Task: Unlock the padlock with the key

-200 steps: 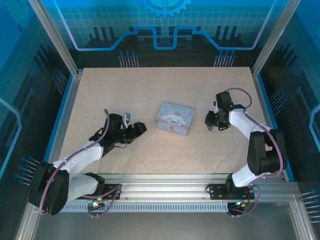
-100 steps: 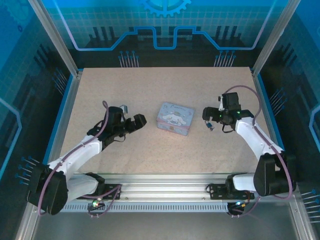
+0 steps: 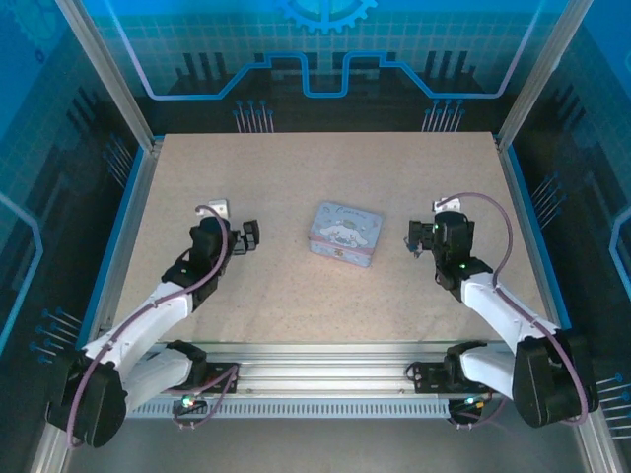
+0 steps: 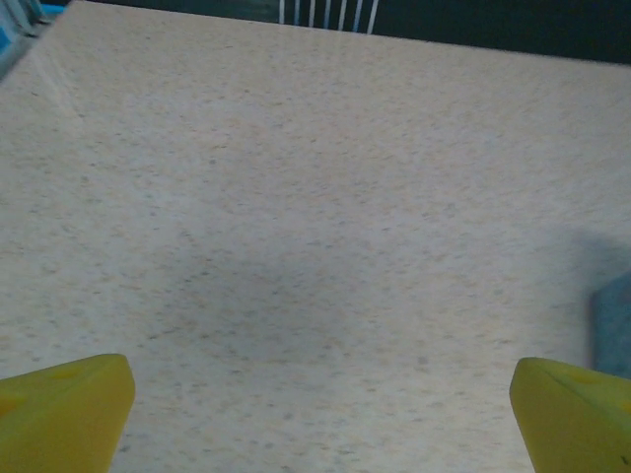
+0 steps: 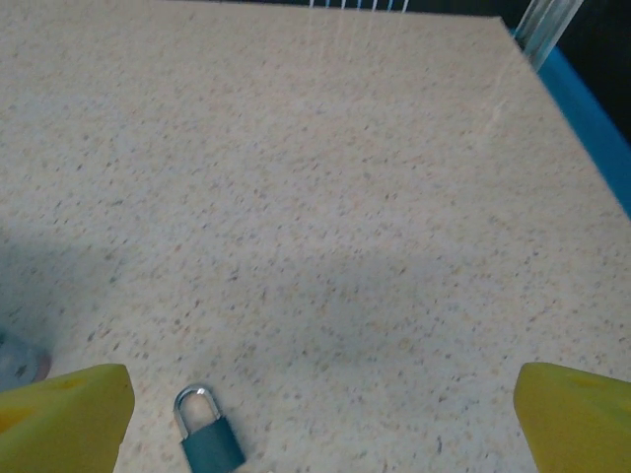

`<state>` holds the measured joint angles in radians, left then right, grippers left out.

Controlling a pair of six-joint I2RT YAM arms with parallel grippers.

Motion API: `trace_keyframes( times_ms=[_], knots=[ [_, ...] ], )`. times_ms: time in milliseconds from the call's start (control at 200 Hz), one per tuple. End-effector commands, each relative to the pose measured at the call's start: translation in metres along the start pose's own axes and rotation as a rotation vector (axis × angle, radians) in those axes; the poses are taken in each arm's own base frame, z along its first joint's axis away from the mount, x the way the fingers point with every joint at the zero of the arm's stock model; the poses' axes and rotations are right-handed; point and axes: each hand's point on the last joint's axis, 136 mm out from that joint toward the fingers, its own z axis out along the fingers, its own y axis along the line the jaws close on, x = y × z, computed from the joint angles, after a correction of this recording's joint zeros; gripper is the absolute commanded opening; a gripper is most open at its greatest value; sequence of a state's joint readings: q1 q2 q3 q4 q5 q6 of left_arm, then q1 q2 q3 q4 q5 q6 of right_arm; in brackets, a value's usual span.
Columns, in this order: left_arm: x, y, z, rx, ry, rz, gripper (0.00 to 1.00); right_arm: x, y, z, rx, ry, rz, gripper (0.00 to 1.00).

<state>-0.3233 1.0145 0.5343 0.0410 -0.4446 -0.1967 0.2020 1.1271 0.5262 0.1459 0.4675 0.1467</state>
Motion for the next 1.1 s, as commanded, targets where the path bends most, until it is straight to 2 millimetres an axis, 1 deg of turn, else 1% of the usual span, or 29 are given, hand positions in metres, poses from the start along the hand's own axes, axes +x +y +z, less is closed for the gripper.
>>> trace_keyframes(
  times_ms=[0, 110, 170, 265, 300, 360, 370, 375, 435, 480, 495, 515, 540, 575, 595, 630, 655, 670, 715, 780, 801, 1096],
  knots=[
    [-0.015, 0.021, 0.005, -0.088, -0.123, 0.096, 0.99, -0.015, -0.010, 0.007, 0.063, -0.110, 0.017, 1.00],
    [-0.009, 0.038, 0.018, -0.122, -0.147, 0.051, 0.99, -0.007, -0.006, 0.017, 0.057, -0.131, -0.004, 1.00],
    [-0.010, 0.041, 0.025, -0.116, -0.184, 0.027, 0.99, -0.005, -0.006, 0.022, 0.059, -0.149, -0.013, 1.00],
    [-0.007, 0.048, 0.042, -0.140, -0.206, 0.053, 0.99, -0.003, 0.000, 0.027, 0.027, -0.183, -0.026, 1.00],
    [-0.008, 0.048, 0.047, -0.127, -0.222, 0.045, 0.99, -0.004, 0.003, 0.029, 0.016, -0.199, -0.037, 1.00],
    [-0.003, 0.050, 0.057, -0.113, -0.226, 0.048, 0.99, -0.004, 0.007, 0.030, -0.020, -0.224, -0.047, 1.00],
    [0.000, 0.051, 0.059, -0.116, -0.220, 0.052, 0.99, -0.003, 0.008, 0.030, -0.026, -0.226, -0.049, 1.00],
    [-0.003, 0.050, 0.059, -0.114, -0.235, 0.053, 0.99, -0.003, 0.008, 0.030, -0.030, -0.226, -0.049, 1.00],
    [0.003, 0.050, 0.063, -0.097, -0.262, 0.063, 0.99, 0.003, 0.009, 0.035, -0.057, -0.217, -0.038, 1.00],
    [0.012, 0.050, 0.068, -0.078, -0.262, 0.056, 0.99, 0.009, 0.009, 0.040, -0.068, -0.222, -0.026, 1.00],
    [0.013, 0.048, 0.070, -0.061, -0.270, 0.058, 0.99, 0.009, 0.010, 0.040, -0.077, -0.230, -0.028, 1.00],
    [0.020, 0.045, 0.073, -0.041, -0.264, 0.074, 0.99, 0.009, 0.012, 0.041, -0.098, -0.224, -0.032, 1.00],
    [0.016, 0.041, 0.074, -0.028, -0.295, 0.096, 0.99, 0.012, 0.017, 0.044, -0.125, -0.207, -0.042, 1.00],
    [0.018, 0.040, 0.075, -0.036, -0.284, 0.099, 0.99, 0.018, 0.023, 0.049, -0.151, -0.195, -0.058, 1.00],
    [0.019, 0.040, 0.075, -0.037, -0.267, 0.093, 0.99, 0.015, 0.025, 0.052, -0.154, -0.210, -0.069, 1.00],
    [0.019, 0.043, 0.077, -0.054, -0.255, 0.086, 0.99, 0.012, 0.026, 0.057, -0.149, -0.180, -0.071, 1.00],
    [0.016, 0.047, 0.079, -0.080, -0.261, 0.080, 0.99, 0.018, 0.025, 0.060, -0.161, -0.130, -0.063, 1.00],
    [0.016, 0.048, 0.080, -0.086, -0.258, 0.079, 0.99, 0.018, 0.023, 0.061, -0.174, -0.132, -0.054, 1.00],
    [0.018, 0.049, 0.081, -0.083, -0.236, 0.072, 0.99, 0.017, 0.022, 0.061, -0.175, -0.135, -0.044, 1.00],
    [0.016, 0.048, 0.081, -0.082, -0.247, 0.073, 0.99, 0.016, 0.023, 0.060, -0.167, -0.142, -0.048, 1.00],
    [0.017, 0.049, 0.081, -0.084, -0.241, 0.073, 0.99, 0.018, 0.022, 0.061, -0.169, -0.130, -0.047, 1.00],
    [0.017, 0.051, 0.084, -0.080, -0.226, 0.059, 0.99, 0.018, 0.023, 0.062, -0.192, -0.126, -0.037, 1.00]
  ],
)
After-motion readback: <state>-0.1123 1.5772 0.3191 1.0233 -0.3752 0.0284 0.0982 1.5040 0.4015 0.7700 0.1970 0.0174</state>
